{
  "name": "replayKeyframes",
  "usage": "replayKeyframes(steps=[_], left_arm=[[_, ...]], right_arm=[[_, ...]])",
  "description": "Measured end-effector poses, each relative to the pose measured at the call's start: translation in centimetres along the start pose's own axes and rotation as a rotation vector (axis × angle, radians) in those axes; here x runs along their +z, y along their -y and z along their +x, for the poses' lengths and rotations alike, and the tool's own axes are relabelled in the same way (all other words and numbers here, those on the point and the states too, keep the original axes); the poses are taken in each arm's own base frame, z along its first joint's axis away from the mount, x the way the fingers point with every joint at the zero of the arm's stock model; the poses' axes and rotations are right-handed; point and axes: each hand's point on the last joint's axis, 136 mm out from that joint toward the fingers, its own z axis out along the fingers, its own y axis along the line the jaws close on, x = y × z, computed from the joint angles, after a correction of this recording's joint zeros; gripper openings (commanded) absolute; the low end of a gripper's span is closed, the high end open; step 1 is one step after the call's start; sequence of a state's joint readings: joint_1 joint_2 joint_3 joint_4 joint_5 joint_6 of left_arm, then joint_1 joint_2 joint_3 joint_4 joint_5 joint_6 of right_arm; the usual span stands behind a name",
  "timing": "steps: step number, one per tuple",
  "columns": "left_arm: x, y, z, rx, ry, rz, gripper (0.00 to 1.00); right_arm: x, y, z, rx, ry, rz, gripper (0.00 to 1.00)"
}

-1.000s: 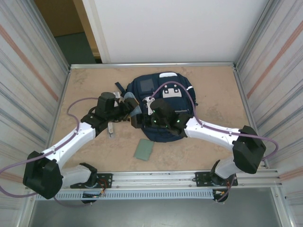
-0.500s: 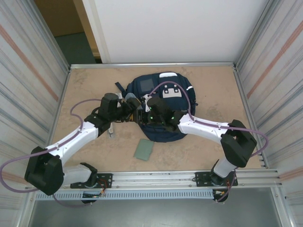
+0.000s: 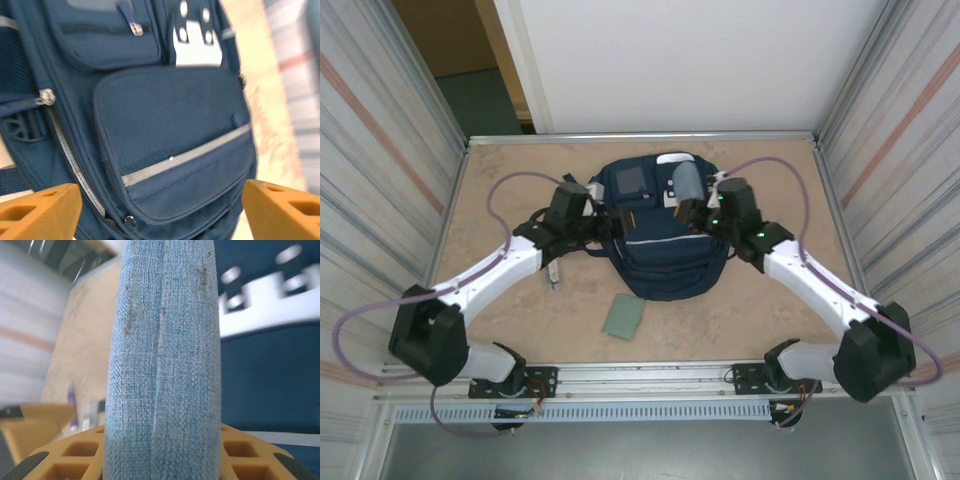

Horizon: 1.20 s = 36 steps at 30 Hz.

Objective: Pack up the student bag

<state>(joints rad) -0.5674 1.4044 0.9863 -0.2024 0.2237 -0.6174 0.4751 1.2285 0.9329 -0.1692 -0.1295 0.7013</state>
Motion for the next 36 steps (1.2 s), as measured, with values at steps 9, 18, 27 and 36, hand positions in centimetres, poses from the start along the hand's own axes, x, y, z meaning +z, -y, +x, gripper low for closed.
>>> replayKeyframes(steps=[9,18,27,36], left_arm=[[4.0,5.0,5.1,0.642,-0.163,0.106,0.76],[10.2,6.7,6.8,1.197,-0.224,0.124,0.77],[16.3,5.0,5.7,1.37,-0.299,-0.05,0.45],[15.6,7.5,3.2,1.365,-0.211,-0.109,0.0]], right_arm=[[-6.2,6.9,-4.3,0.117,0.178,0.135,0.31],[-8.8,8.1,-5.1,0.126,0.222,0.159,0.31],[-10.4,9.1,-4.3,0.116,0.247,0.182,0.3],[-10.3,10.1,-3.8,0.14,0.222,0.199,0.3]])
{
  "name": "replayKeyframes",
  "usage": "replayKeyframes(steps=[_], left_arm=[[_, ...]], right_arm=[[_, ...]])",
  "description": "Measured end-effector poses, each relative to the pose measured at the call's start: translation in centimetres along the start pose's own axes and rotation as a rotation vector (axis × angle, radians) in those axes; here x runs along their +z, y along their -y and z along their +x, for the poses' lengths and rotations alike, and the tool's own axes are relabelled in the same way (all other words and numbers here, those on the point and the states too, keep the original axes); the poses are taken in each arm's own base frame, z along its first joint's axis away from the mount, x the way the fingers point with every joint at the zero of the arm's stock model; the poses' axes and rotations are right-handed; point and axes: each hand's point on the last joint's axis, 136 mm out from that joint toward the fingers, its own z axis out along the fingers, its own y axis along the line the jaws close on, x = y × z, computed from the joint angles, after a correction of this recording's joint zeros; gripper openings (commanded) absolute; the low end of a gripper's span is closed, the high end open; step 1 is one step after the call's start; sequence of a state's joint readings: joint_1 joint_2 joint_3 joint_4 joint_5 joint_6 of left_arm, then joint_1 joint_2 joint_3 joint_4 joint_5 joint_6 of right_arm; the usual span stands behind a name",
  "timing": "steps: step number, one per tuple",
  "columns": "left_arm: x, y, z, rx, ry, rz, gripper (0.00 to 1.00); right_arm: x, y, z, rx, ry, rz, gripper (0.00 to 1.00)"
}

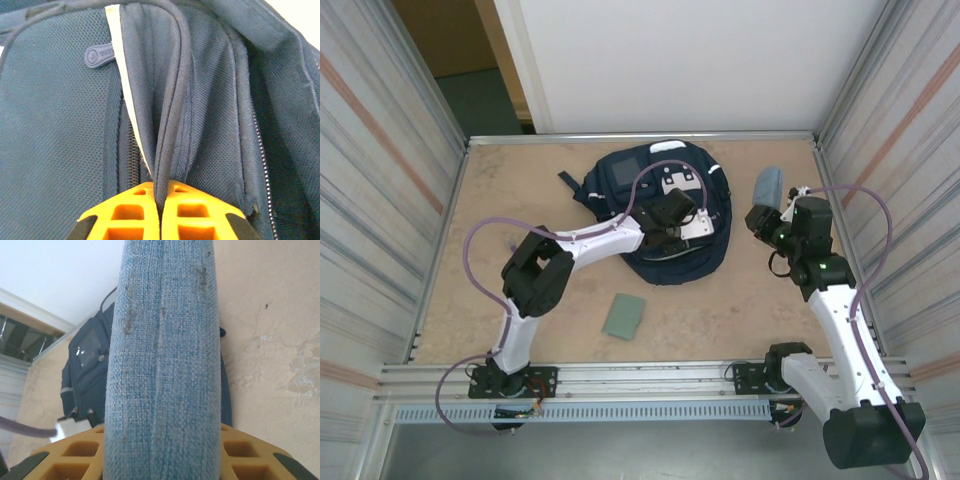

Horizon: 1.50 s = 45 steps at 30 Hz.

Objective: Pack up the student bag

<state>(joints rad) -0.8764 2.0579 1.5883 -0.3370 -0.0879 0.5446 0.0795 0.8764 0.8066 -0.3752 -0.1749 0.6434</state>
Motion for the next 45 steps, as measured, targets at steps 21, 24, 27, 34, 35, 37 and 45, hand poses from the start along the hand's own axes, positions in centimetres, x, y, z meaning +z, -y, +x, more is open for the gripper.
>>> replayKeyframes(steps=[21,24,27,34,35,37,45], left_arm=[[-9.3,-7.9,-9.6,-0.447,0.242,-0.058,0.0],[-9.9,-8.0,-9.8,-0.497,0.261,-0.027,0.0],[-11.0,-8.5,-9.9,-0.559,0.297,0.022,0.0],[-15.4,-11.2,-8.1,-0.679,0.422,0.142,0.0],[-16.0,-11.6,-7.8,-0.685,0.437,0.146,0.0],[-16.9,-11.7,-7.7,-0.685,0.455,0.165,0.0],[-16.5,-8.7,-8.7,-0.658,0.499,0.289,0.0]], right_arm=[[3.5,-1.2,6.6,0.071,-0.365,-0.115,0.34],[5.3,-1.7,8.6,0.119,-0.458,-0.123,0.34],[7.5,-2.2,9.9,0.201,-0.53,-0.15,0.37],[13.6,-2.7,7.5,0.266,-0.598,-0.219,0.38],[14.2,-3.0,6.9,0.261,-0.595,-0.237,0.38],[15.1,-3.6,6.1,0.25,-0.59,-0.277,0.39],[20.4,-4.4,5.9,0.292,-0.612,-0.363,0.42]])
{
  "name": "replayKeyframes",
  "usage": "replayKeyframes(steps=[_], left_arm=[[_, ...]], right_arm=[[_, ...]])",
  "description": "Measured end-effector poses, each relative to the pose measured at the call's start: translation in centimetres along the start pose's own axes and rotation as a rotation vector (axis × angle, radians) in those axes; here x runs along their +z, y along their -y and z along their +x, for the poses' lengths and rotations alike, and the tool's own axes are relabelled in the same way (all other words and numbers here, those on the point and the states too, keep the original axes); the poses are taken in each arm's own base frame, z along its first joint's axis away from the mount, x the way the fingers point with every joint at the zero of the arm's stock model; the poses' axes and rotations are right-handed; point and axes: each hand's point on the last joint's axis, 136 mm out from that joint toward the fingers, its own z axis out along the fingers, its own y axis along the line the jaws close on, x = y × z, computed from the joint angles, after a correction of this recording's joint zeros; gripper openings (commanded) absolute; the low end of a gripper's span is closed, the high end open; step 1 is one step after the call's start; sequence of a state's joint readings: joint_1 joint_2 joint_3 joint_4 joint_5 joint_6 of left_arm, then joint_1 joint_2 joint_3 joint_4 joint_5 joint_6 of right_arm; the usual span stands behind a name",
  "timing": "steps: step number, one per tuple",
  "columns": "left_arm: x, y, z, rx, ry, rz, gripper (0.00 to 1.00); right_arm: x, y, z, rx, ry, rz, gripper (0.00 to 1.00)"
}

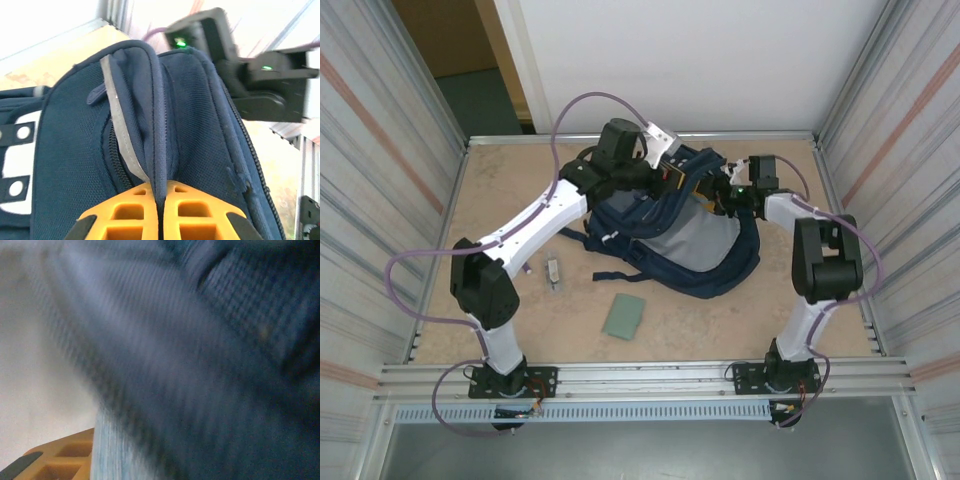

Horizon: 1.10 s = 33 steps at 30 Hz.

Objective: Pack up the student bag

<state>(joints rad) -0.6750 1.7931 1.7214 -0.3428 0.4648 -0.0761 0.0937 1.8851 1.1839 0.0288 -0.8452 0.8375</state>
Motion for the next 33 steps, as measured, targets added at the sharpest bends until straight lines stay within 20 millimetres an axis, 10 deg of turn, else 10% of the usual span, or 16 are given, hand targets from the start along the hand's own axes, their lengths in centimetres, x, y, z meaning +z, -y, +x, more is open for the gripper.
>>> replayKeyframes(steps=[22,33], left_arm=[[-1.7,-0.4,3.0,-0.038,0.055,-0.047,0.0],[-1.9,-0.4,2.7,-0.027,0.078,-0.052,0.0]], right_arm=[[3.9,1.4,2.1,0.13,-0.036,0.037,0.63],[0.3,2.8,3.3,0.082,0.093,0.219,0.61]])
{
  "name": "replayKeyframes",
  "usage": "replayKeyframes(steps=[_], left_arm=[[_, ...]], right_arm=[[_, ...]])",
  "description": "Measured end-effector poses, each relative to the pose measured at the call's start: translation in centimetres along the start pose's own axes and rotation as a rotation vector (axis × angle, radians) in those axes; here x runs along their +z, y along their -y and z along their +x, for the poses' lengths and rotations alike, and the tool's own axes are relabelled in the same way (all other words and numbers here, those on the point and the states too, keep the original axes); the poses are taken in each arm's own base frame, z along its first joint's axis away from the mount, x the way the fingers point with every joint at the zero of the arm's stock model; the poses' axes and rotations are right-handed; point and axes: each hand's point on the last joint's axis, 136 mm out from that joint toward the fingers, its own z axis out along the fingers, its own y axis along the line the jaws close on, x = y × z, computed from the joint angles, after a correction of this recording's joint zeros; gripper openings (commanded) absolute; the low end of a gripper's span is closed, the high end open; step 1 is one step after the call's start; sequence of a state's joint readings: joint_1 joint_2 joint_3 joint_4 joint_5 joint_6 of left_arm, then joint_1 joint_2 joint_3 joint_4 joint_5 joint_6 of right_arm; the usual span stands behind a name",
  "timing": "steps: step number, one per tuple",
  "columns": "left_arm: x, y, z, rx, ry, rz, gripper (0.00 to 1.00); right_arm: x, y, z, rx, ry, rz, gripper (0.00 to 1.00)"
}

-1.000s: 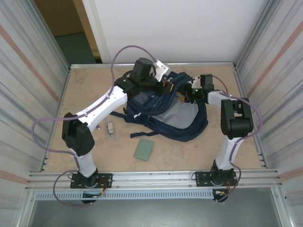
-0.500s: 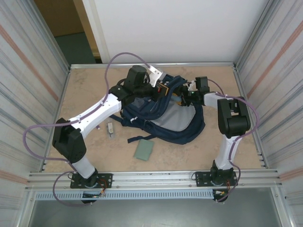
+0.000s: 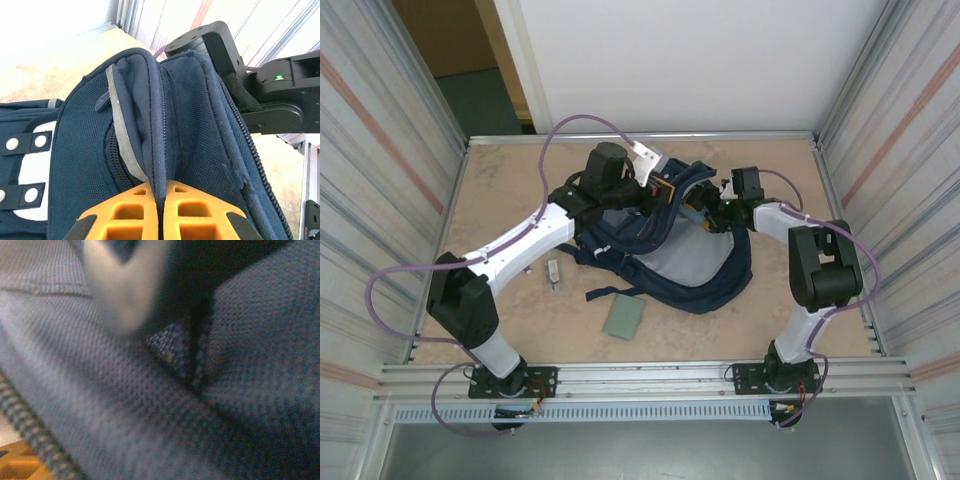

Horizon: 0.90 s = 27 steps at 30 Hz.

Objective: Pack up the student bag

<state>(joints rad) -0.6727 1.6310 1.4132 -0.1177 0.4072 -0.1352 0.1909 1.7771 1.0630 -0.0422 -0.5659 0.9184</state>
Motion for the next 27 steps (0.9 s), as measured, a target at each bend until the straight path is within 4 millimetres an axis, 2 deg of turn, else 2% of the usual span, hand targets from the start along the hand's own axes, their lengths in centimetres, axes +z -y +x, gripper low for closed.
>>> replayKeyframes(steps=[6,11,15,19,23,27], left_arm=[[0.0,0.0,0.0,0.008,0.002,0.0,0.0],[0.0,-0.1,-0.1,0.02,0.004,-0.007,0.0],[0.0,-0.1,-0.1,0.029,0.005,-0.007,0.0],[0.0,0.0,-0.2,0.034,0.009,0.002,0.0],[0.0,0.8,-0.1,0.034,0.003,0.047,0.0],[-0.1,1.4,0.0,0.032,-0.002,0.092,0.0]], right_arm=[[-0.9,0.9,0.6,-0.049,0.031,0.092,0.67],[-1.8,1.5,0.8,-0.061,0.058,0.156,0.64],[-3.0,1.1,0.7,-0.08,0.095,0.164,0.53],[-3.1,1.2,0.7,-0.083,0.103,0.169,0.47],[-2.3,1.4,0.5,-0.086,0.112,0.176,0.3],[-0.5,0.8,0.5,-0.097,0.108,0.154,0.26]])
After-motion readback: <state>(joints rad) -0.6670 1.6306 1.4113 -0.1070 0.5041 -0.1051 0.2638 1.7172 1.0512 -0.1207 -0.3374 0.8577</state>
